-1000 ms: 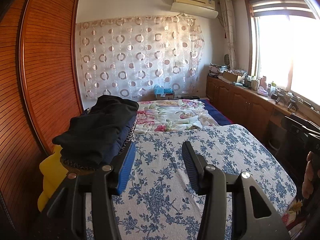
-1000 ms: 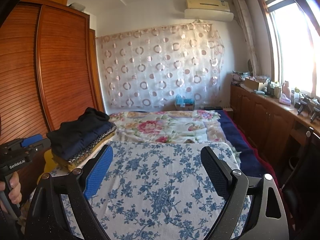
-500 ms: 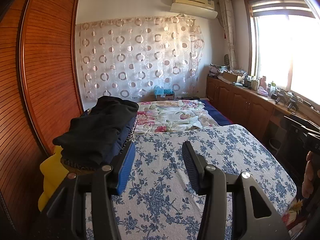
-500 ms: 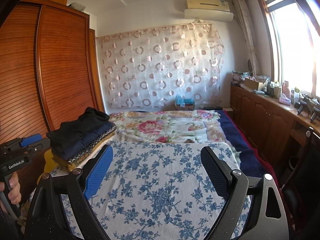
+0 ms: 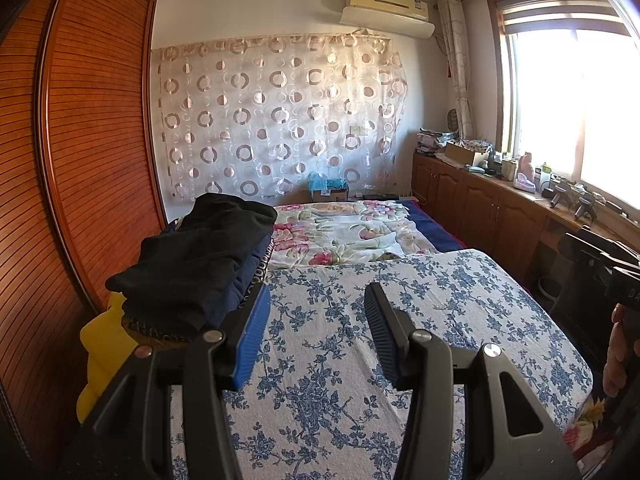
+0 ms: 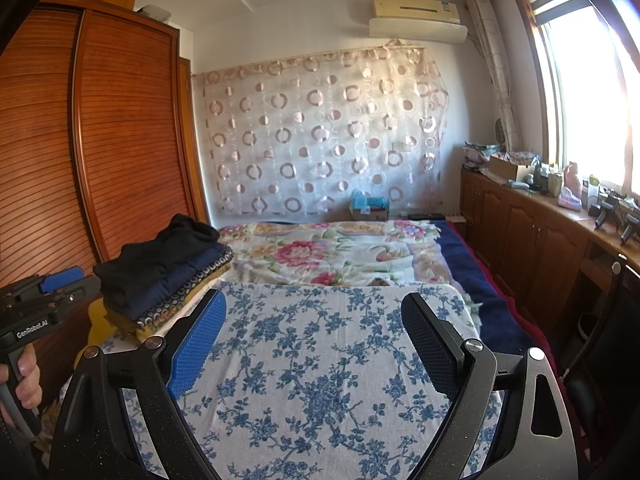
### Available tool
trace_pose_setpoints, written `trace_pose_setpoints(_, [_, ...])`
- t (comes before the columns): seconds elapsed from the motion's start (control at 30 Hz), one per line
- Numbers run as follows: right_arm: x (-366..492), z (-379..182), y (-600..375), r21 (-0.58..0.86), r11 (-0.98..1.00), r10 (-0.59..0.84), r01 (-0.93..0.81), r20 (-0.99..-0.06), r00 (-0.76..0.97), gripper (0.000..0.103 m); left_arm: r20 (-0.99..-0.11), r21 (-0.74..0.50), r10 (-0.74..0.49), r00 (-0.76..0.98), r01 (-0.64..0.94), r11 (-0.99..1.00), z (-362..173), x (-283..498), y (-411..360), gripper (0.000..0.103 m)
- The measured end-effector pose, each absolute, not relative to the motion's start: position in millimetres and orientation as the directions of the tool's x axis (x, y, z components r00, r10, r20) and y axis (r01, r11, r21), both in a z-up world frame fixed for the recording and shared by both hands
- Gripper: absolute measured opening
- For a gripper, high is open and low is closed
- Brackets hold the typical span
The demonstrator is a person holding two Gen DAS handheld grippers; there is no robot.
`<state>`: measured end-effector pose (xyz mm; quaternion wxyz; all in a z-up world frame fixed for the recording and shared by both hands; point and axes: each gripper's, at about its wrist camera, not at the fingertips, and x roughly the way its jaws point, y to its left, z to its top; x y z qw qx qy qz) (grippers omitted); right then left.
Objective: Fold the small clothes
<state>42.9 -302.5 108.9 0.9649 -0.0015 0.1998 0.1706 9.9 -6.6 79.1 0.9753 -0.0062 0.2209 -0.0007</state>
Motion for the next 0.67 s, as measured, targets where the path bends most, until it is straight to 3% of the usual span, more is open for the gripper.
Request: trace_pose_setpoints(0.67, [45.5,111.5,-301.8,0.066,0.942,0.329,-0.330,-0.383,0.863,0.091,-0.429,-0.013,-0.004,0.903,-0.001,1.000,78.0,9.3,-7.3,0.049])
